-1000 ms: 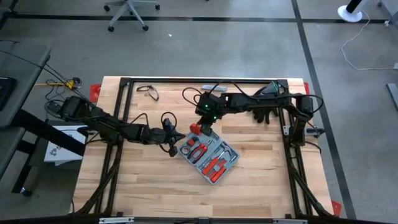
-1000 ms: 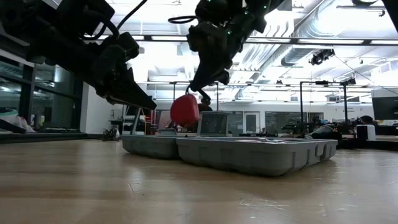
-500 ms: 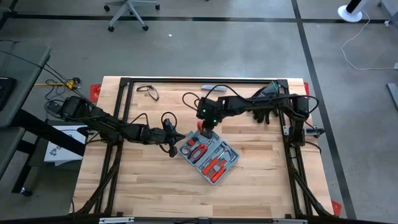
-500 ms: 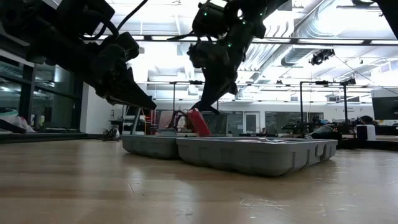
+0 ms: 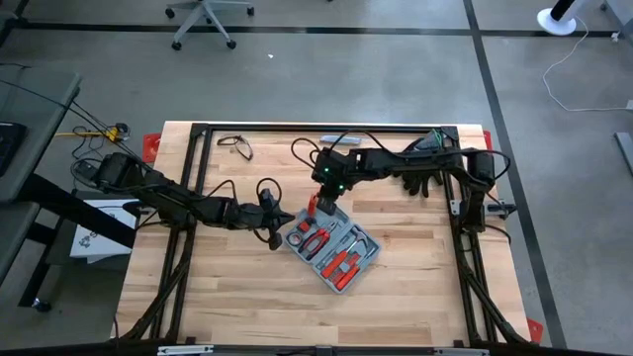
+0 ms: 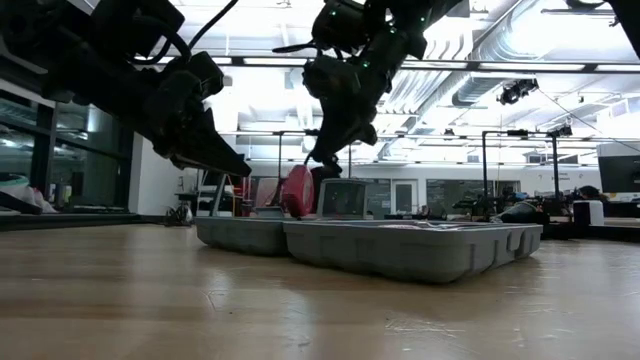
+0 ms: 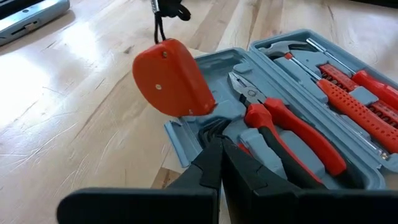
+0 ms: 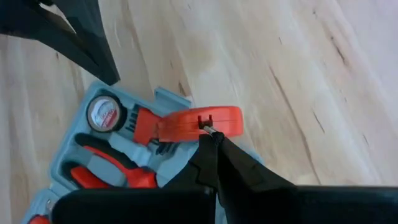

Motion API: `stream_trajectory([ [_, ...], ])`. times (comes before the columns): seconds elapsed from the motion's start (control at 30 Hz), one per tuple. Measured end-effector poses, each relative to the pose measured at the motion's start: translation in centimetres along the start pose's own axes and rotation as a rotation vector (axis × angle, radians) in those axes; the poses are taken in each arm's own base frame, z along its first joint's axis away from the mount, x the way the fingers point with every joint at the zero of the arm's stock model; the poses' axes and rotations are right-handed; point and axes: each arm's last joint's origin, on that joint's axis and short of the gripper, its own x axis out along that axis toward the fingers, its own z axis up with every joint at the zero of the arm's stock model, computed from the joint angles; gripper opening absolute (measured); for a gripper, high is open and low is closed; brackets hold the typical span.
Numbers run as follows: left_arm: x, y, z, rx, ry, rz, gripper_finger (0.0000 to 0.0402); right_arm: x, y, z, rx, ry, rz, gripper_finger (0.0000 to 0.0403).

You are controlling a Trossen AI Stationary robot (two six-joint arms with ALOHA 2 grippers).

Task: Prefit tool cases

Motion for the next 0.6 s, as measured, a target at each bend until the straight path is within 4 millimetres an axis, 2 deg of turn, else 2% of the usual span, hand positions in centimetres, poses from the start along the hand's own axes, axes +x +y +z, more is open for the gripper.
stream_trajectory([
  [0.13,0.0,0.0,0.0,0.000,0.000,0.000,0.0000,0.3,0.6,-0.6,-0.005,0.052,-0.001,0.0000],
  [0.3,0.0,0.0,0.0,0.000,0.000,0.000,0.0000,1.6,1.3,-1.5,-0.015,0.118,-0.003,0.0000],
  [0.6,0.0,0.0,0.0,0.000,0.001,-0.002,0.0000,1.6,1.3,-2.8,-0.028,0.249,-0.045,0.0000],
])
